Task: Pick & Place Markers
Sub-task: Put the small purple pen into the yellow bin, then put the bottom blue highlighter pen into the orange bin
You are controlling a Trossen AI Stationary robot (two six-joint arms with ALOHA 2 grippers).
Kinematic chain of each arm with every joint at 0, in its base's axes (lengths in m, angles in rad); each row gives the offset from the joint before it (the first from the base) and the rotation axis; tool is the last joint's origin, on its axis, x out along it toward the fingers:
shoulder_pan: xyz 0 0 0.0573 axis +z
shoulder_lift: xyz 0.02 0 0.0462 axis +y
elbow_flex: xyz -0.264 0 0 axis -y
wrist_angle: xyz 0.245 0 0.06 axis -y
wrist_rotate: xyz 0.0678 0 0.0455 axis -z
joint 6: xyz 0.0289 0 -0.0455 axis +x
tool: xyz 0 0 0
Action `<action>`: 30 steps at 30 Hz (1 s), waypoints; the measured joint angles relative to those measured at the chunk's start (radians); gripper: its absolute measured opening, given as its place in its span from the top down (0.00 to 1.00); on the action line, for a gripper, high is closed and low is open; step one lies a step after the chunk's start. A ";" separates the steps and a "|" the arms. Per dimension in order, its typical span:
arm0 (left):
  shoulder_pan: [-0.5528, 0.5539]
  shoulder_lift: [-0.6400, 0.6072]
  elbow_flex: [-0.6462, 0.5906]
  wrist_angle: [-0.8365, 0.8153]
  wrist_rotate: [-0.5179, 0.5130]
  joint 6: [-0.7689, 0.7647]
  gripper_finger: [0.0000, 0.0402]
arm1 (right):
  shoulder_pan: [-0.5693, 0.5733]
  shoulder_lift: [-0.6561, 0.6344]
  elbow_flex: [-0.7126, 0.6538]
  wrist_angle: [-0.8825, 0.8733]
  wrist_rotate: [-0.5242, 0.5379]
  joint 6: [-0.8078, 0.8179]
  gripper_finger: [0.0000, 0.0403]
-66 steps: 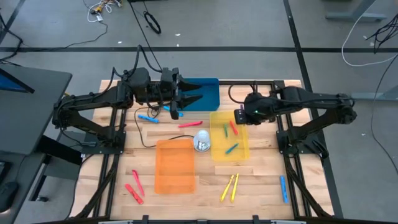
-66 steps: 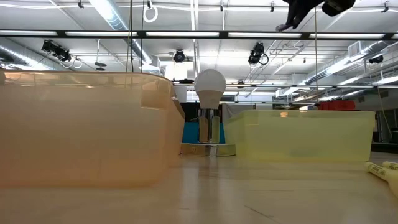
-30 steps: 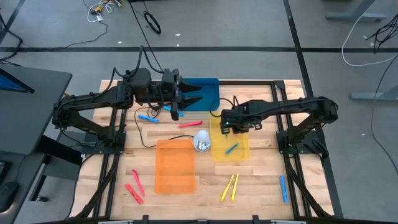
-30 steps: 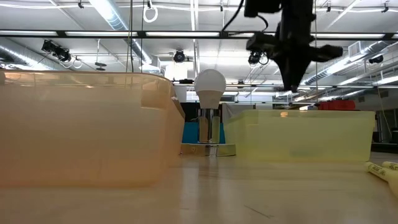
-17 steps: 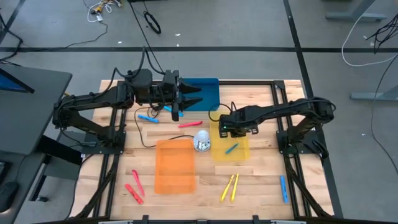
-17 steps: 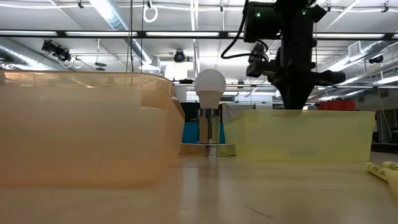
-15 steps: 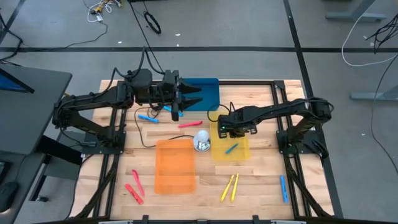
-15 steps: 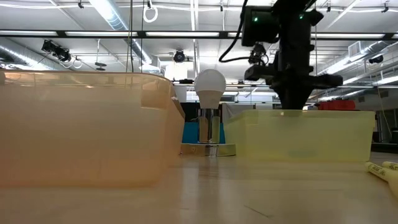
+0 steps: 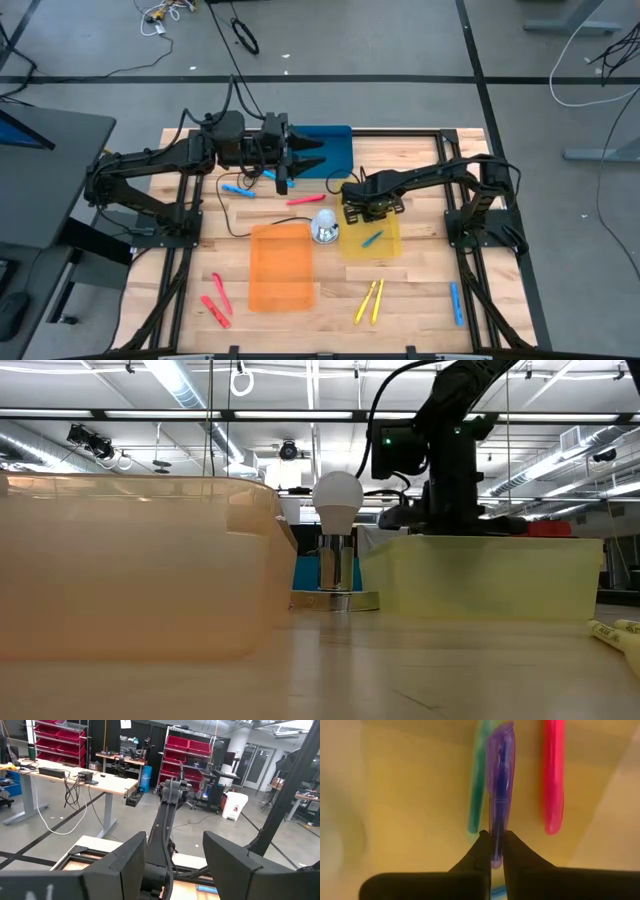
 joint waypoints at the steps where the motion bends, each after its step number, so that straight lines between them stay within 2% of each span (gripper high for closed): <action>1: 0.000 0.000 0.000 0.000 0.000 0.000 0.50 | 0.000 0.001 0.000 -0.004 0.001 -0.001 0.96; 10: 0.000 0.000 0.000 0.000 0.000 0.000 0.50 | -0.001 0.001 0.000 -0.014 0.000 -0.042 0.73; 14: 0.000 0.000 0.000 0.000 0.000 0.000 0.50 | -0.001 0.001 0.000 -0.018 -0.011 -0.083 0.65; 19: 0.000 0.000 0.000 0.001 0.000 0.000 0.50 | -0.001 0.000 0.000 -0.026 -0.016 -0.150 0.62; 30: 0.000 0.000 0.000 0.001 -0.001 0.044 0.50 | -0.001 -0.019 0.000 -0.040 -0.016 -0.311 0.62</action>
